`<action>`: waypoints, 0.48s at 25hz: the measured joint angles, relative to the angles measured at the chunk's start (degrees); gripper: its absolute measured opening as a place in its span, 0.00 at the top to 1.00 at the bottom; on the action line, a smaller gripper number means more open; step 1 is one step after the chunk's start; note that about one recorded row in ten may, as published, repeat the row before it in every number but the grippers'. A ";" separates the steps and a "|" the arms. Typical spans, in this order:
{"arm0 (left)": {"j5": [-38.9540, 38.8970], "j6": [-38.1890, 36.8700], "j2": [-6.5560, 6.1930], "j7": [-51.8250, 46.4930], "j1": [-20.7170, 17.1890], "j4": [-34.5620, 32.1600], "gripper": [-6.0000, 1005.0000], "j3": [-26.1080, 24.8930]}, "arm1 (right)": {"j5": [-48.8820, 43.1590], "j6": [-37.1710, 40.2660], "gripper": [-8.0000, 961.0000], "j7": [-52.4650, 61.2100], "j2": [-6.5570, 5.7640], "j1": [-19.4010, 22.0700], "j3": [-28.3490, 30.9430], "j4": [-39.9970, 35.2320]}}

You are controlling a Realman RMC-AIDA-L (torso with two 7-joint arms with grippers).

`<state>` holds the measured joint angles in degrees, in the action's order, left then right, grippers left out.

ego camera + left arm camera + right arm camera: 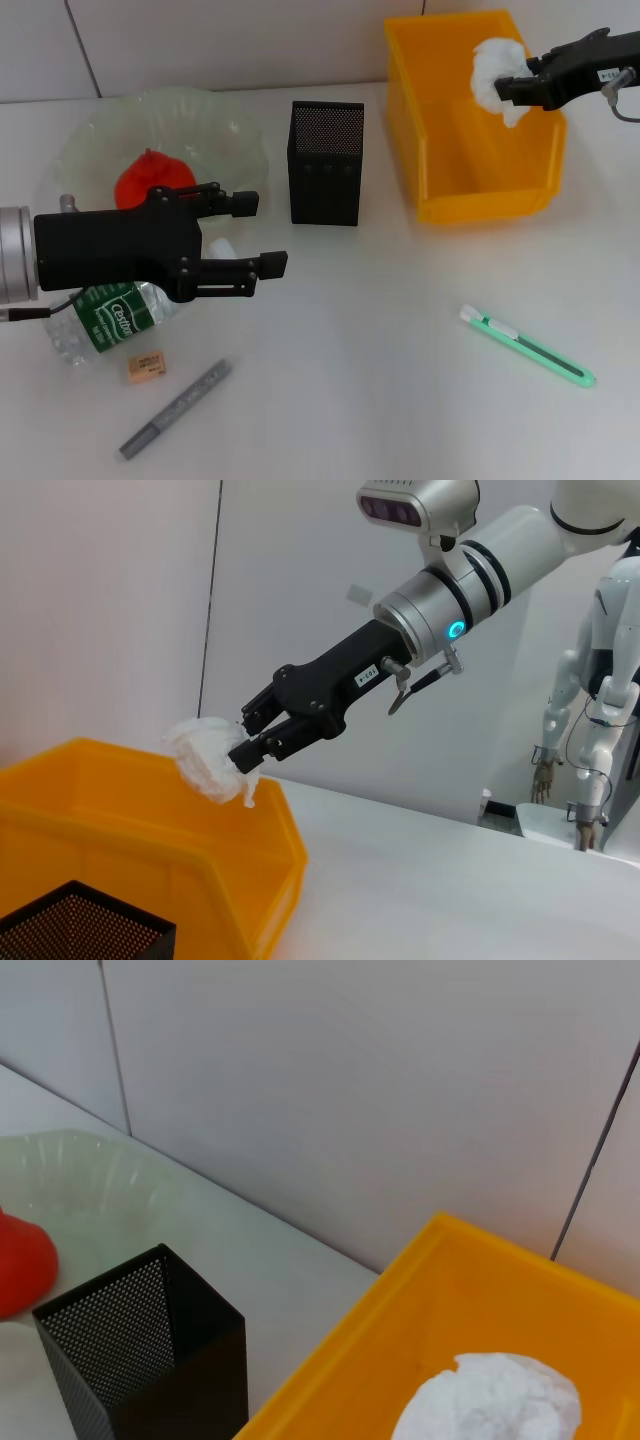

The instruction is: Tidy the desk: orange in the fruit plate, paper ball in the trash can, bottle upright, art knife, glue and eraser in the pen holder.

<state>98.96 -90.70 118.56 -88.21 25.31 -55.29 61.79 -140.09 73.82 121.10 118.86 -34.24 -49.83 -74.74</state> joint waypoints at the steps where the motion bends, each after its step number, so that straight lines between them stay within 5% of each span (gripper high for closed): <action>1: 0.00 0.00 0.00 0.00 0.00 0.00 0.19 0.00 | 0.00 -0.01 0.69 -0.07 0.04 0.04 0.04 -0.01; 12: 0.01 -0.09 0.00 -0.10 -0.14 0.01 0.19 0.00 | 1.38 -0.54 0.40 -0.08 0.10 0.53 0.58 -0.27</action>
<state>98.97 -90.79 118.56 -88.31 25.17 -55.28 61.79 -138.71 73.27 121.02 118.96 -33.71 -49.25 -75.01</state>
